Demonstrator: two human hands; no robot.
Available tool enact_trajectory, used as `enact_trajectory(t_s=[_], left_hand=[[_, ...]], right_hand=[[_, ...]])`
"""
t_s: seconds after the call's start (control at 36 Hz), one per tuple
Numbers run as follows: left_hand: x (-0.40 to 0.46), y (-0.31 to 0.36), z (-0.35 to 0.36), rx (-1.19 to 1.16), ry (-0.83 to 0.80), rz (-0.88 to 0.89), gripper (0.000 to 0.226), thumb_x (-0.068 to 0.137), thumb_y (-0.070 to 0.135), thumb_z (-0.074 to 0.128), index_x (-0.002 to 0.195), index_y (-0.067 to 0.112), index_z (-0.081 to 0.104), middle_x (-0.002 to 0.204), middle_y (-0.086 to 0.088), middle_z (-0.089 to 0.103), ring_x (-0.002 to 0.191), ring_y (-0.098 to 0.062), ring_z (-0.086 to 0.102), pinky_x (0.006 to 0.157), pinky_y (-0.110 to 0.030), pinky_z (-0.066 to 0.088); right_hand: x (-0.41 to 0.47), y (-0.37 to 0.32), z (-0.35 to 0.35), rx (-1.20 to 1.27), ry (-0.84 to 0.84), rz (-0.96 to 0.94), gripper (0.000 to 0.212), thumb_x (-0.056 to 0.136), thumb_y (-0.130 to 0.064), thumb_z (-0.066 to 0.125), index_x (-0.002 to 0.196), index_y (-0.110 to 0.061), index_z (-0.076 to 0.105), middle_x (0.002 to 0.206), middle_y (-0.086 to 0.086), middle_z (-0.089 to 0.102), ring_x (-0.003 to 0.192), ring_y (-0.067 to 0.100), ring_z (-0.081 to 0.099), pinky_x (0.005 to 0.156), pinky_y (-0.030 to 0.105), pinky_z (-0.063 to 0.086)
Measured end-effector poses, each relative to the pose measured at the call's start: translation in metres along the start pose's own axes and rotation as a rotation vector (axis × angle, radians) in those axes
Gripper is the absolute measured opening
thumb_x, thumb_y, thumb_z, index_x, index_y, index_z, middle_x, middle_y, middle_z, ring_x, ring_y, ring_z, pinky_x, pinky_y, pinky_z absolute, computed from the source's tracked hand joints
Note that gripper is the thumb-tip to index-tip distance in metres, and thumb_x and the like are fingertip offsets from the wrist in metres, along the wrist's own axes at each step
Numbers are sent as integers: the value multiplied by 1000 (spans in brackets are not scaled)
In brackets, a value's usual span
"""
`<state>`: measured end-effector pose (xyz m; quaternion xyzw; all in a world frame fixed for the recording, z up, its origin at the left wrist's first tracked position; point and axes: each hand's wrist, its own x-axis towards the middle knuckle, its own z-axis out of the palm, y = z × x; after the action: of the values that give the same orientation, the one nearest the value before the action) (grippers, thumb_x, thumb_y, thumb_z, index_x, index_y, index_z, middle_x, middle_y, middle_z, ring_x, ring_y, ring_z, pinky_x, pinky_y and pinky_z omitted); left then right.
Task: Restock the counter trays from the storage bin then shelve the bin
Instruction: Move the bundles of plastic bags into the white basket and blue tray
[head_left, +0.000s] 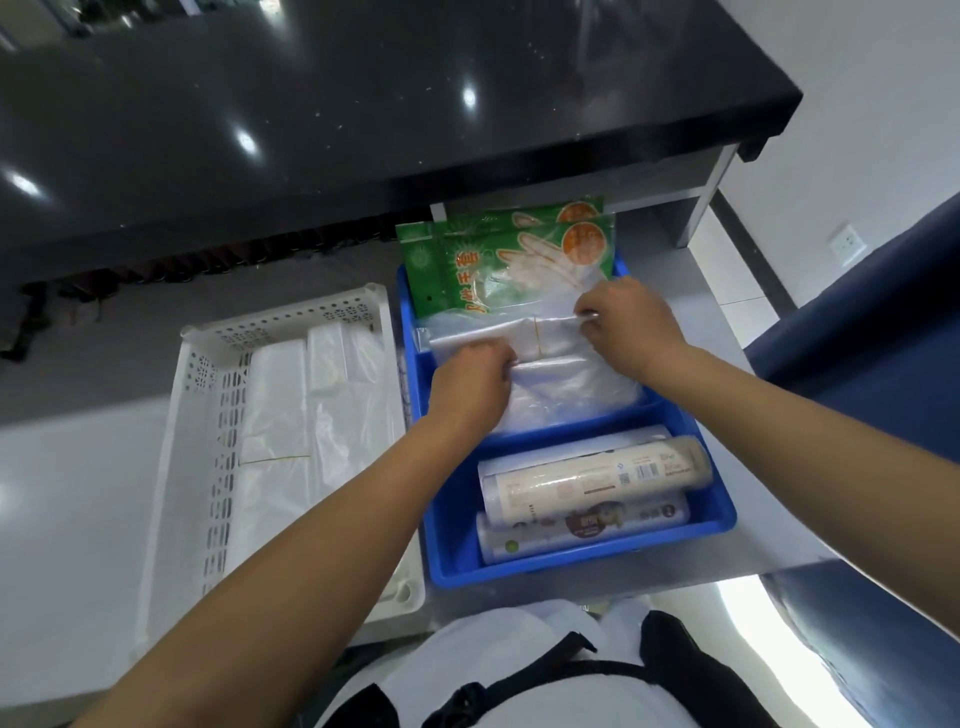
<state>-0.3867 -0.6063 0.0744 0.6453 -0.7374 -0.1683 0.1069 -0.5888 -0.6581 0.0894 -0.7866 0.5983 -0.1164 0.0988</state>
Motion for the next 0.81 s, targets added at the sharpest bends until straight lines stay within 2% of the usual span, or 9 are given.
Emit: enact_trajectory(t_s=[0.14,0.22,0.28,0.36,0.42,0.47,0.64,0.72,0.81], left_hand=[[-2,-3,-6,-56,-45,-46,22,92,25,57,112,23,66,108,1,70,97,-23,64,77,-37,54],[-5,-9,-30,-237,-46,-119,32,91,34,62,121,24,65,113,4,68,102,-17,63,86,-34,53],[-15,-17,-53,-387,8,-148,30,92,26,63,121,22,66,110,4,68,101,-15,64,90,-34,53],[-48,-34,-83,-549,137,-203,25,92,13,61,113,25,70,106,8,71,97,-7,66,89,-23,53],[-76,-40,-95,-599,206,-251,24,92,13,61,107,30,71,102,16,73,95,2,66,83,-16,50],[-104,-44,-100,-621,247,-318,25,93,16,61,106,35,71,100,22,73,96,8,65,81,-16,47],[-168,-30,-86,-726,331,-490,32,93,11,61,105,38,72,108,18,73,104,-4,67,92,-28,49],[-192,-19,-77,-766,361,-580,32,94,7,60,106,33,73,109,16,74,105,-3,67,82,-16,54],[-211,-14,-73,-745,368,-639,31,93,8,61,108,34,72,111,16,73,105,-1,66,78,-13,54]], right_hand=[[-9,0,-6,11,41,5,35,89,-23,66,123,-14,63,122,11,62,107,31,49,87,38,42],[-17,-2,-14,59,94,12,39,88,-22,68,125,-15,62,122,11,61,110,31,49,92,40,41],[-26,-4,-19,139,113,-4,32,89,-22,67,120,-16,65,119,8,63,109,28,52,91,38,43],[-41,-4,-20,262,-99,-56,26,91,-30,63,116,-25,67,117,0,66,106,20,58,89,33,47],[-47,-5,-17,191,-323,-86,33,93,-41,58,125,-32,62,129,-5,62,113,18,57,92,34,46],[-49,-7,-12,89,-447,-98,39,95,-47,50,131,-35,57,137,-6,57,121,19,53,96,37,44],[-43,-6,-5,53,-449,-101,42,95,-51,44,132,-35,55,136,-5,57,119,21,53,96,40,47],[-46,-7,-7,49,-456,-135,44,92,-54,46,132,-37,55,138,-6,56,122,20,51,97,43,47],[-49,-12,-15,96,-446,-152,47,91,-57,50,134,-39,52,143,-9,52,127,18,48,102,43,44]])
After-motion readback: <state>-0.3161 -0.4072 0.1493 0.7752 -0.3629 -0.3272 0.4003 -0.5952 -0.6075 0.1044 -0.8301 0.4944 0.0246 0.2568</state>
